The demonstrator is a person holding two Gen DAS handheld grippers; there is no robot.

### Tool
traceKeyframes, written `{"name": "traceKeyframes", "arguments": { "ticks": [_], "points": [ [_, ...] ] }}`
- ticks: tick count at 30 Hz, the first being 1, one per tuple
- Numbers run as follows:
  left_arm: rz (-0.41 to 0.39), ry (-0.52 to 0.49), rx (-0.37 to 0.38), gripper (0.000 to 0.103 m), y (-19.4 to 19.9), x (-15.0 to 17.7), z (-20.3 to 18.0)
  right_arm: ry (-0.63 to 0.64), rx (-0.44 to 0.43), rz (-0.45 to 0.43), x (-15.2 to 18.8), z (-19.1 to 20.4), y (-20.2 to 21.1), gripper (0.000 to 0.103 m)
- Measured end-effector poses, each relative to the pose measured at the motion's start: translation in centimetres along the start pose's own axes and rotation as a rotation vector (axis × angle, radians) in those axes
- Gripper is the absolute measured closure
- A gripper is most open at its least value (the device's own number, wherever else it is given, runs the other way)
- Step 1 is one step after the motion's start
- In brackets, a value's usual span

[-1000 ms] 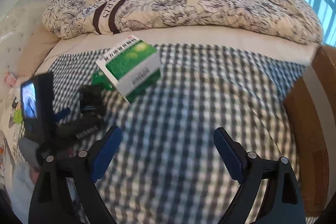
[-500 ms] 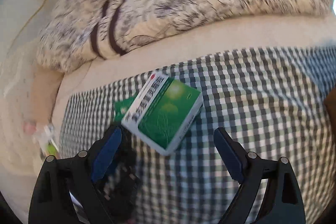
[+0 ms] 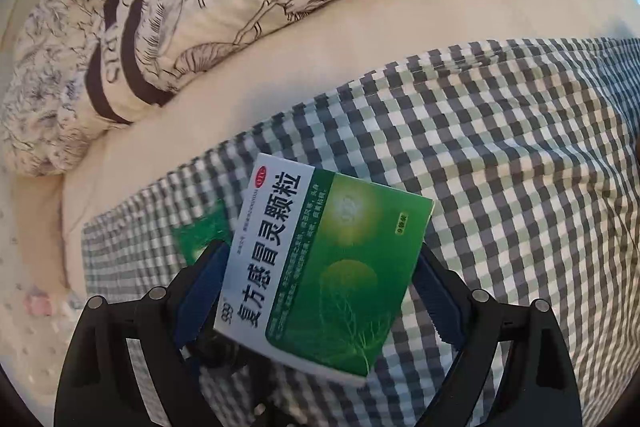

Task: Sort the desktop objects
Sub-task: 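Grasp the black cup with the left tool while the right tool grasps the green medicine box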

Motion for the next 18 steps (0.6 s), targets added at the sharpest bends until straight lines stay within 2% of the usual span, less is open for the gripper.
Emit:
{"name": "traceKeyframes", "arguments": {
  "ticks": [2,5,10,13,14,16,17,18],
  "points": [
    [-0.003,0.001,0.001,0.014,0.0,-0.1,0.3,0.062,0.017,-0.012,0.4,0.0,-0.2,0.013],
    [-0.007,0.004,0.025,0.014,-0.2,-0.2,0.4,0.113,-0.018,-0.030,0.9,-0.7,0.4,0.017],
    [0.007,-0.025,0.018,0.014,-1.4,-0.2,-0.2,0.178,-0.047,-0.072,1.7,-3.2,3.6,0.017],
    [-0.024,-0.026,0.039,0.014,-1.7,-0.6,-0.7,0.220,-0.041,-0.097,2.4,-4.8,5.4,0.017],
    [-0.030,-0.018,0.054,0.016,-1.7,-0.8,-0.8,0.241,-0.037,-0.111,2.8,-5.6,6.2,0.017],
    [-0.029,0.004,0.099,0.034,-1.7,-1.1,-1.0,0.271,-0.025,-0.122,3.4,-6.7,7.3,0.017],
    [-0.019,0.015,0.120,0.050,-1.7,-1.2,-1.1,0.291,-0.020,-0.136,3.8,-7.3,7.9,0.018],
    [-0.010,0.015,0.122,0.049,-1.7,-1.2,-1.1,0.308,-0.012,-0.150,4.2,-7.9,8.5,0.018]
  ]
}}
Point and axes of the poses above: each gripper's, at about its wrist camera, not at the fingertips, and y roughly against the way its jaws point, z to its left, x to its underside, the point moved 4 cm from there along -y, roughly the way its jaws point, and after that the axes turned 14 degrees about -z, right-handed, at the moved point
